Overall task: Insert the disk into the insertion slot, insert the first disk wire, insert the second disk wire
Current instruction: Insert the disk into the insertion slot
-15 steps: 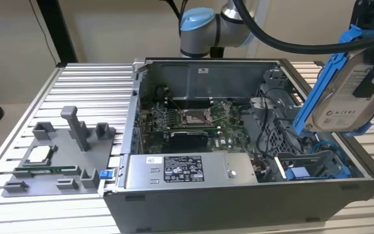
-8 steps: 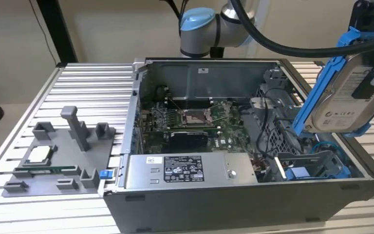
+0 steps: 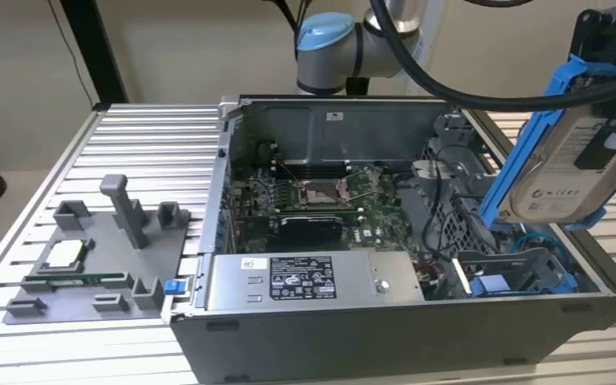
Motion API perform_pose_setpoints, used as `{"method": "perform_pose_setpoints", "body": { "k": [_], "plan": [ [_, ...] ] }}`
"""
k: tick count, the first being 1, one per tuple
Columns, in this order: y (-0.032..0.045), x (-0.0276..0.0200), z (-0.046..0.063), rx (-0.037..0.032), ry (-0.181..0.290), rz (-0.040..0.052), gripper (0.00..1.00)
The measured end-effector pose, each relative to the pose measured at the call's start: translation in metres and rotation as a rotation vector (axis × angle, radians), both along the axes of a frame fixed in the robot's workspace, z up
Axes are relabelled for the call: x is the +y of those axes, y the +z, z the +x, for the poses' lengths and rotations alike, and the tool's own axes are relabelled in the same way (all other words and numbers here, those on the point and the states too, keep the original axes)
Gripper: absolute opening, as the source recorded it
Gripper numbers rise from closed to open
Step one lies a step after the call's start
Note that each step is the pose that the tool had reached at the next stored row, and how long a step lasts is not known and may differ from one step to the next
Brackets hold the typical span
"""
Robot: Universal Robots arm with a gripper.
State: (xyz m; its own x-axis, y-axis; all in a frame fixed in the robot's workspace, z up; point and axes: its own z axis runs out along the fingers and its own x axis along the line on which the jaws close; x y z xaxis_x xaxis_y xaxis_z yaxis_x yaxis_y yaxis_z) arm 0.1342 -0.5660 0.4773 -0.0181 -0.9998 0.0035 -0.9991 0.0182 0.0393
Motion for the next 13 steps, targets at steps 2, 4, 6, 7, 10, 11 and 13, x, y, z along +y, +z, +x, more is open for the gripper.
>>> {"method": "perform_pose_setpoints", "body": {
  "k": [2, 4, 6, 7, 10, 11, 13],
  "plan": [
    [-0.0020, 0.0000, 0.000, 0.0000, 0.000, 0.0000, 0.00],
    [-0.0042, -0.0002, 0.000, 0.0000, 0.000, 0.0001, 0.00],
    [-0.0063, -0.0004, 0.000, 0.0000, 0.000, 0.0000, 0.00],
    [-0.0074, -0.0005, 0.000, 0.0000, 0.000, 0.0002, 0.00],
    [-0.0104, -0.0012, 0.000, 0.0000, 0.000, 0.0001, 0.00],
    [-0.0113, -0.0016, 0.000, 0.0000, 0.000, 0.0002, 0.00],
    [-0.0129, -0.0022, 0.000, 0.0000, 0.000, 0.0001, 0.00]
  ]
}}
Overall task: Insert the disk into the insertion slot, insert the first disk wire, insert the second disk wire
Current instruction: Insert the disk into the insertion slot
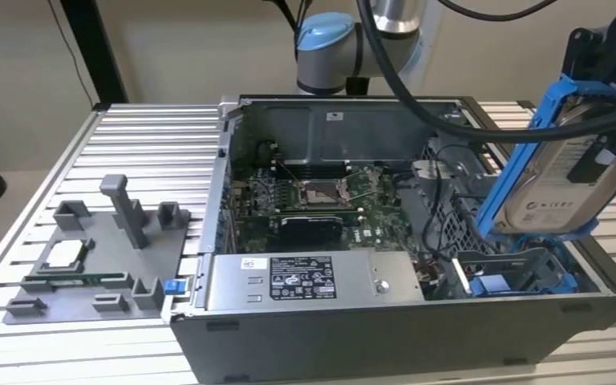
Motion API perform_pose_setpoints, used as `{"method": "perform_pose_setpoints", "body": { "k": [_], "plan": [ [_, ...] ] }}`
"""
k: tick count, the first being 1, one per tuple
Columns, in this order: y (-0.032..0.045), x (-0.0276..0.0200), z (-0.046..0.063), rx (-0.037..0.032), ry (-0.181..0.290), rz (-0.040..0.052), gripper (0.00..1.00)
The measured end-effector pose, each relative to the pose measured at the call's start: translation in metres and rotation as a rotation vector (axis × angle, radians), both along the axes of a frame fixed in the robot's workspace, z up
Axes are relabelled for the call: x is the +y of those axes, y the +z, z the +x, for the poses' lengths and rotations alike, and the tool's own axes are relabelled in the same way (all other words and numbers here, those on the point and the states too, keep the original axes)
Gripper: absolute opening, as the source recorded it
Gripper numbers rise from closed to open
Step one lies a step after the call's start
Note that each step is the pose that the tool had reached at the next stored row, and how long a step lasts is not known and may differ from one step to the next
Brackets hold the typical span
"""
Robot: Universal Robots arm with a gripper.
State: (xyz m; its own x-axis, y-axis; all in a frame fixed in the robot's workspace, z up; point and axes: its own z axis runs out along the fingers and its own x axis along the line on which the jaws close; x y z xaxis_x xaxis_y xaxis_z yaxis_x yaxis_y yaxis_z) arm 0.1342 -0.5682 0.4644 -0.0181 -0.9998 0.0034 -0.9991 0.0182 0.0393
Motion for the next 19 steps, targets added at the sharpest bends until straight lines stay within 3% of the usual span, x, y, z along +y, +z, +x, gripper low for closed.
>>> {"method": "perform_pose_setpoints", "body": {
  "k": [19],
  "plan": [
    [-0.0176, -0.0030, 0.000, 0.0001, 0.000, 0.0002, 0.00]
  ]
}}
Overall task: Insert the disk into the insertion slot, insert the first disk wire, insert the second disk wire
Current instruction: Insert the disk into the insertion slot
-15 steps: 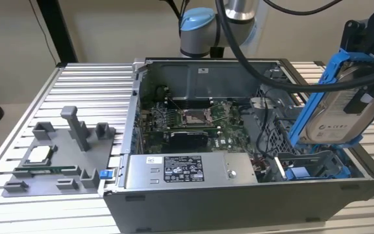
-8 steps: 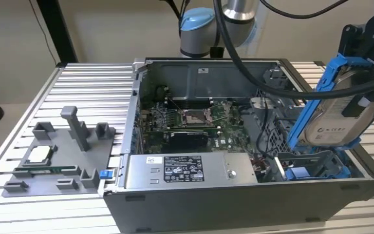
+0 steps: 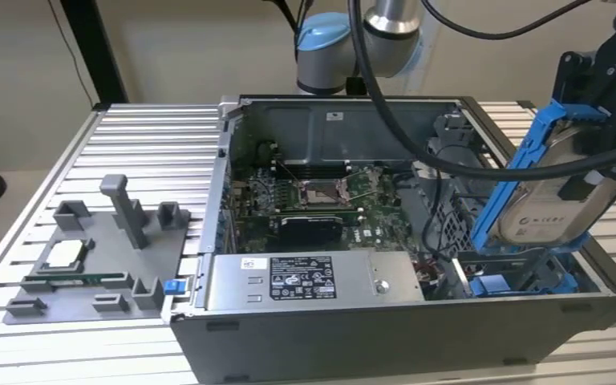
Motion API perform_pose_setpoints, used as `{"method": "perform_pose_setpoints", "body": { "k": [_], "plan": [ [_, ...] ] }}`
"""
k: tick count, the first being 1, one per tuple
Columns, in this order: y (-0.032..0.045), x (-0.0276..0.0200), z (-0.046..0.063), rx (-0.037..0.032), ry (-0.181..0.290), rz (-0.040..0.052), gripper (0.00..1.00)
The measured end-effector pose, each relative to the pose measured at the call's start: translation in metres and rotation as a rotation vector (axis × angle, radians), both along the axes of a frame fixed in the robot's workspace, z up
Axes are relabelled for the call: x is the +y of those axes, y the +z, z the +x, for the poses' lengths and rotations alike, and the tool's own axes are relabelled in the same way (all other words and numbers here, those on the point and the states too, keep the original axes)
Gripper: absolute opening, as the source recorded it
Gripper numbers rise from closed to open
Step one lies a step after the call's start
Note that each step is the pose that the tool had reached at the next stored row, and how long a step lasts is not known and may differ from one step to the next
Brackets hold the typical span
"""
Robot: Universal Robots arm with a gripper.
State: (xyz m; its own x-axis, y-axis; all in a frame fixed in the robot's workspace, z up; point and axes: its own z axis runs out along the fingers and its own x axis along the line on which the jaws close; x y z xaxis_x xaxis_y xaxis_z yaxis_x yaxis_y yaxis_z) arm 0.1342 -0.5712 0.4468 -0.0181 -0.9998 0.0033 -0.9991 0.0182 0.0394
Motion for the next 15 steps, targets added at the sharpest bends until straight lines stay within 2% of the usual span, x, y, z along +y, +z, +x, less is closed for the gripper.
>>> {"method": "perform_pose_setpoints", "body": {
  "k": [9, 15],
  "plan": [
    [-0.0132, -0.0028, 0.000, 0.0001, 0.000, 0.0003, 0.00],
    [-0.0240, -0.0028, 0.002, 0.0007, 0.000, 0.0002, 0.00]
  ]
}}
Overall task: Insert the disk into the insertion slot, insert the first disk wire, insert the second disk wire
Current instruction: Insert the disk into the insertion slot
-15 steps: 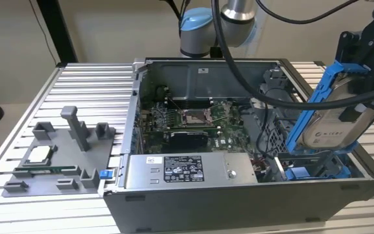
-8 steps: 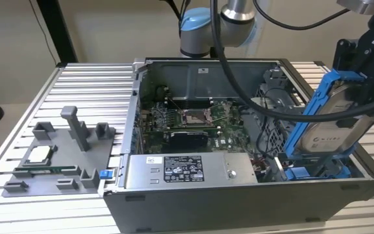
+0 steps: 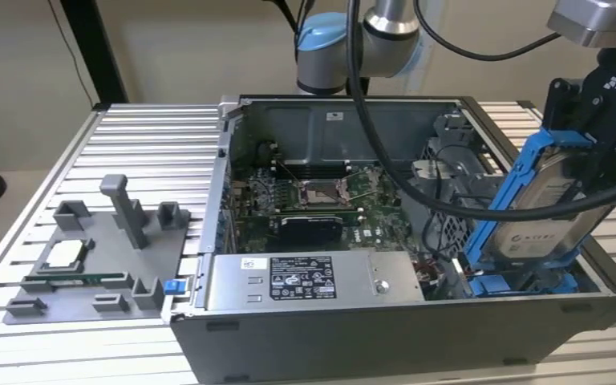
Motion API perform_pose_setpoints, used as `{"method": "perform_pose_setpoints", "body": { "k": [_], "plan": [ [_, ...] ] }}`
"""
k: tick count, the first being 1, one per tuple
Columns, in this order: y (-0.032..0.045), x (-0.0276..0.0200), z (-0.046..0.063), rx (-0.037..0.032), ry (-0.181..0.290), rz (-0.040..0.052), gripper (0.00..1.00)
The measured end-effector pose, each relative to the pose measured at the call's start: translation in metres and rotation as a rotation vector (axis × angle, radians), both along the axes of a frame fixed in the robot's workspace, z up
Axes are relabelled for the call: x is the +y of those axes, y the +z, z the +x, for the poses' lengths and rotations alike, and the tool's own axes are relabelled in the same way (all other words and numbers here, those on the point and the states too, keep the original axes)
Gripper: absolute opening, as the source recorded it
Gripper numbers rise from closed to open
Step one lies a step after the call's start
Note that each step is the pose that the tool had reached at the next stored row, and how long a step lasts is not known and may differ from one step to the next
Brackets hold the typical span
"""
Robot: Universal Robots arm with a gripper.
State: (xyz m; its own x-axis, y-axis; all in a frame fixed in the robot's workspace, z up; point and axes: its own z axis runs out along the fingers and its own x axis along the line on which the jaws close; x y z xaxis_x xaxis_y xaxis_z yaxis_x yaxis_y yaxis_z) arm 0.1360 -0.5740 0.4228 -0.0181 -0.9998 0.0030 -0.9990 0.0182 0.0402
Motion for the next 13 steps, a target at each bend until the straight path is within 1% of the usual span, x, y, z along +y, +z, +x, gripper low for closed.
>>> {"method": "perform_pose_setpoints", "body": {
  "k": [11, 13],
  "plan": [
    [-0.0203, -0.0001, 0.003, 0.0002, 0.000, 0.0003, 0.00],
    [-0.0227, 0.0001, 0.003, 0.0000, 0.000, -0.0015, 0.00]
  ]
}}
